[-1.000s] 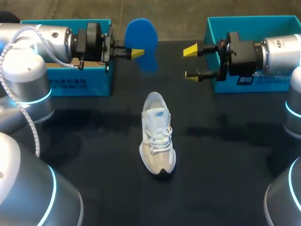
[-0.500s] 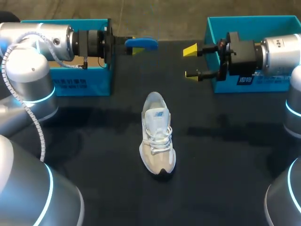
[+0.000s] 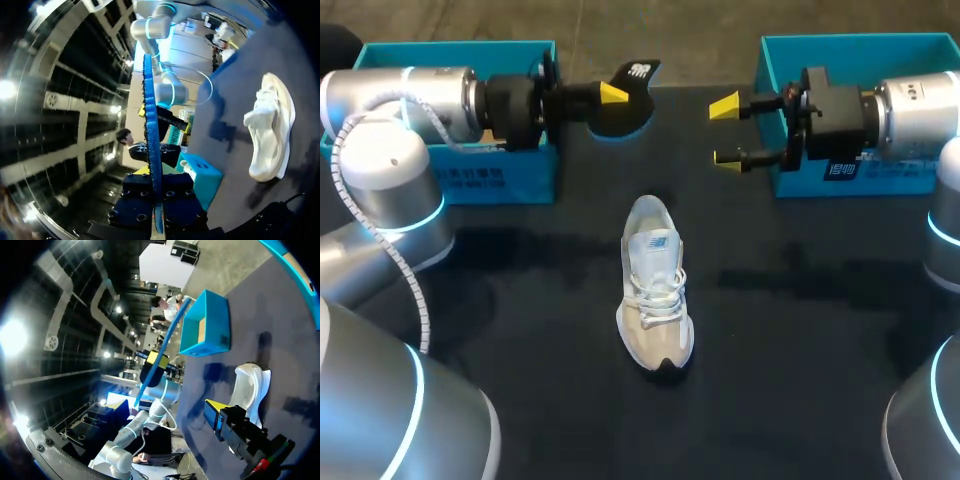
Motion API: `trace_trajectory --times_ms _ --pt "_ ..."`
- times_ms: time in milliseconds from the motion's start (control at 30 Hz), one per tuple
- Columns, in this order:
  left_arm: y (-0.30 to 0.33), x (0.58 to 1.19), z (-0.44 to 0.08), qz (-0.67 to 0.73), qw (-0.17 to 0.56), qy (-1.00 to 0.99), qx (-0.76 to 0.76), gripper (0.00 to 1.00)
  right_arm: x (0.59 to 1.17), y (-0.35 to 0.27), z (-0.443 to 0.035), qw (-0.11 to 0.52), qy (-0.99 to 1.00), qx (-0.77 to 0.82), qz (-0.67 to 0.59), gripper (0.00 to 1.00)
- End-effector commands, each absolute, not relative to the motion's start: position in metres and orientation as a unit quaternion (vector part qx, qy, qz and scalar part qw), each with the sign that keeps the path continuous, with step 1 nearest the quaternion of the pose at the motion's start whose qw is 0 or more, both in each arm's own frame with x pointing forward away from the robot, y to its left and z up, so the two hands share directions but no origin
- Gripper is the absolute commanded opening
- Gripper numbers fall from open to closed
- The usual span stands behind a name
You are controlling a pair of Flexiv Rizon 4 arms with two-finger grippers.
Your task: Take the shoe out of the shoebox, open the shoe tongue, remove and reinsert the insole, then place the shoe into the shoebox
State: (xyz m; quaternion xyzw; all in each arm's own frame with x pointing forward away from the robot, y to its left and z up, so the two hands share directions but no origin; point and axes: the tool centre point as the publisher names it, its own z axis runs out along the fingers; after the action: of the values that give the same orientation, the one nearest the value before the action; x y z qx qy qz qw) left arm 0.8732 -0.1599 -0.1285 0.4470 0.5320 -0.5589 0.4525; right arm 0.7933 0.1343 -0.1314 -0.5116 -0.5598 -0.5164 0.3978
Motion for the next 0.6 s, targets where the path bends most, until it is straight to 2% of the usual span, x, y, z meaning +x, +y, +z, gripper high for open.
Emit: trace_trajectory --times_ms 33,367,600 --pt "-0.16 0.875 -0.136 -0.546 0.467 0.525 0.456 0.0 0.793 0.136 -0.133 0.397 -0.559 -0.512 -0.517 1.0" --pt "-0.165 0.873 -0.146 -0.483 0.496 0.534 0.485 0.0 0.803 0.154 -0.132 0.391 -0.57 -0.509 -0.513 1.0" --pt "-0.176 0.867 -0.143 -0.489 0.506 0.514 0.491 0.0 0.813 0.173 -0.136 0.402 -0.577 -0.493 -0.512 1.0"
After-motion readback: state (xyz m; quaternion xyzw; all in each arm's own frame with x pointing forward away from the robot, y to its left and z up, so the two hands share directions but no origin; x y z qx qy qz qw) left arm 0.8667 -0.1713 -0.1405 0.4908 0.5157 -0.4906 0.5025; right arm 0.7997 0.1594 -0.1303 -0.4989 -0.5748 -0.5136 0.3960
